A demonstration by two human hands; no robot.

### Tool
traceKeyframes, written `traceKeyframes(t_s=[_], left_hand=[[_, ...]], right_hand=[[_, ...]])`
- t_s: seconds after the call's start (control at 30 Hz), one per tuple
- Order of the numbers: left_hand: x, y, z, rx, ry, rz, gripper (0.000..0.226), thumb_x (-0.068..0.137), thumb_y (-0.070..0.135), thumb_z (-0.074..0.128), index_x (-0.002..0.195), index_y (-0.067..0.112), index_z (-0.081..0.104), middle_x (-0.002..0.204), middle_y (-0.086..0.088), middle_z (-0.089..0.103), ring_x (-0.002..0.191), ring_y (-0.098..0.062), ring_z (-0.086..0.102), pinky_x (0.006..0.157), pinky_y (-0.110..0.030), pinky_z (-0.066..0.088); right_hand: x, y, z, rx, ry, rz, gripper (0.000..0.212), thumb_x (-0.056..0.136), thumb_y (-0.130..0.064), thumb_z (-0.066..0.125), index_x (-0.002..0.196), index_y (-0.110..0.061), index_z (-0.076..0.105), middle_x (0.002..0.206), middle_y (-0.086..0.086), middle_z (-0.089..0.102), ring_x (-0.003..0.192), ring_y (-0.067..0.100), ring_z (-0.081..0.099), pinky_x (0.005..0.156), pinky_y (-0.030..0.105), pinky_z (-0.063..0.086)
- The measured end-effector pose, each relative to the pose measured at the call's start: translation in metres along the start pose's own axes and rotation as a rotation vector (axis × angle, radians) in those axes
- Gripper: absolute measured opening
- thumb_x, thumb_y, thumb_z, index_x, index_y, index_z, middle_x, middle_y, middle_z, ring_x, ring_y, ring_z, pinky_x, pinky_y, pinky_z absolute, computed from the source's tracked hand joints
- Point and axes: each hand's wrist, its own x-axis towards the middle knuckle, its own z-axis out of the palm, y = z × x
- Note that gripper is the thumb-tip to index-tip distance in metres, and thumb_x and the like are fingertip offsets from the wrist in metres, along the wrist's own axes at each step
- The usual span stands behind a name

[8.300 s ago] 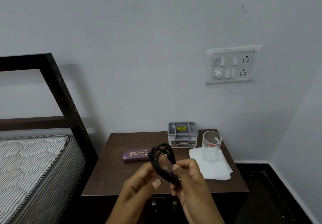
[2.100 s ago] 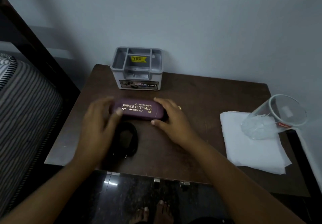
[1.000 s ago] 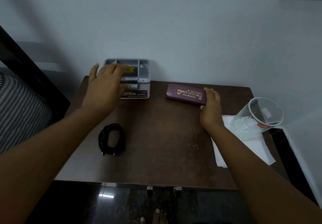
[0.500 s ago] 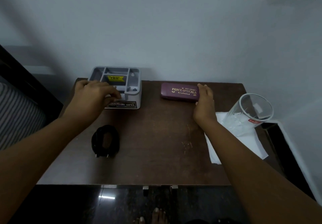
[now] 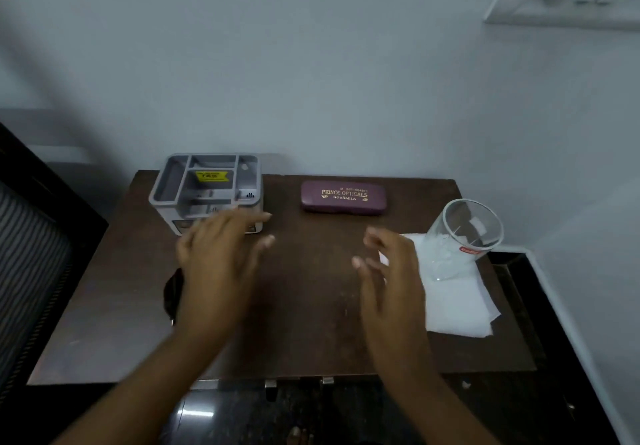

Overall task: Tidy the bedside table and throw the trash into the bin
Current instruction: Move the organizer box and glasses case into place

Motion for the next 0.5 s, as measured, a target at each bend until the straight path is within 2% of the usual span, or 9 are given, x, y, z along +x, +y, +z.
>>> traceKeyframes(t_s=[0.07,0.13,0.17,0.2,0.27,0.33,0.4,0.43,0.5], left_hand=[[-0.02,0.028,0.021,-0.182,-0.03,-0.031,0.027,0.086,0.035,0.056,0.114,0.035,0.056,0.118,0.015,0.056,0.12,-0.008,0.048,0.108,-0.039,0.031],[-0.032,0.058,0.045,-0.434,-0.113,-0.065,0.03,0.088,0.033,0.058,0.117,0.037,0.053,0.117,0.025,0.051,0.116,0.01,0.045,0.102,-0.017,0.036],[-0.034,0.074,0.056,-0.538,-0.172,-0.084,0.034,0.088,0.032,0.06,0.12,0.038,0.05,0.118,0.029,0.047,0.114,0.016,0.041,0.096,-0.005,0.034],[-0.034,0.088,0.067,-0.609,-0.224,-0.102,0.041,0.086,0.032,0.062,0.124,0.038,0.046,0.119,0.031,0.043,0.113,0.02,0.039,0.091,0.001,0.032],[-0.03,0.113,0.09,-0.678,-0.323,-0.134,0.057,0.082,0.036,0.067,0.132,0.036,0.039,0.129,0.027,0.04,0.116,0.016,0.037,0.092,-0.003,0.031],[-0.021,0.131,0.109,-0.717,-0.402,-0.172,0.072,0.078,0.039,0.071,0.139,0.033,0.033,0.141,0.017,0.035,0.126,0.003,0.035,0.1,-0.016,0.033],[-0.013,0.143,0.125,-0.745,-0.44,-0.198,0.08,0.074,0.036,0.075,0.141,0.029,0.032,0.145,0.012,0.035,0.129,-0.004,0.035,0.103,-0.022,0.034],[-0.01,0.146,0.131,-0.754,-0.447,-0.192,0.08,0.072,0.033,0.077,0.14,0.027,0.034,0.143,0.01,0.04,0.126,-0.004,0.038,0.1,-0.021,0.036],[-0.007,0.146,0.142,-0.754,-0.446,-0.165,0.076,0.069,0.029,0.079,0.135,0.025,0.042,0.134,0.008,0.052,0.118,-0.003,0.046,0.094,-0.017,0.04]], right_hand=[[-0.02,0.0,-0.024,-0.051,0.192,0.016,0.034,0.081,-0.021,0.068,0.106,-0.025,0.044,0.107,-0.013,0.045,0.096,0.001,0.049,0.081,0.013,0.043],[-0.026,0.013,-0.045,-0.08,0.38,0.139,0.055,0.068,-0.018,0.08,0.106,-0.018,0.039,0.113,-0.006,0.04,0.097,0.008,0.047,0.081,0.019,0.046],[-0.024,0.022,-0.054,-0.048,0.433,0.233,0.065,0.064,-0.014,0.082,0.111,-0.015,0.037,0.119,0.0,0.038,0.104,0.013,0.047,0.086,0.023,0.047],[-0.02,0.031,-0.063,0.002,0.442,0.325,0.073,0.063,-0.011,0.083,0.119,-0.013,0.035,0.126,0.006,0.037,0.112,0.017,0.045,0.093,0.027,0.046],[-0.007,0.054,-0.076,0.099,0.341,0.439,0.087,0.064,-0.011,0.082,0.133,-0.014,0.029,0.139,0.007,0.034,0.123,0.015,0.042,0.102,0.032,0.041],[0.007,0.074,-0.083,0.178,0.159,0.457,0.089,0.068,-0.013,0.08,0.137,-0.025,0.025,0.14,-0.005,0.036,0.123,0.003,0.042,0.103,0.027,0.038],[0.018,0.089,-0.084,0.219,0.008,0.432,0.084,0.072,-0.006,0.076,0.137,-0.027,0.028,0.132,-0.015,0.043,0.112,-0.012,0.046,0.092,0.013,0.041],[0.022,0.095,-0.084,0.22,-0.035,0.417,0.078,0.073,-0.003,0.074,0.134,-0.028,0.033,0.126,-0.017,0.049,0.106,-0.014,0.05,0.083,0.009,0.044],[0.027,0.102,-0.082,0.206,-0.064,0.42,0.063,0.077,-0.001,0.069,0.126,-0.03,0.043,0.115,-0.016,0.057,0.102,-0.009,0.057,0.073,0.008,0.047]])
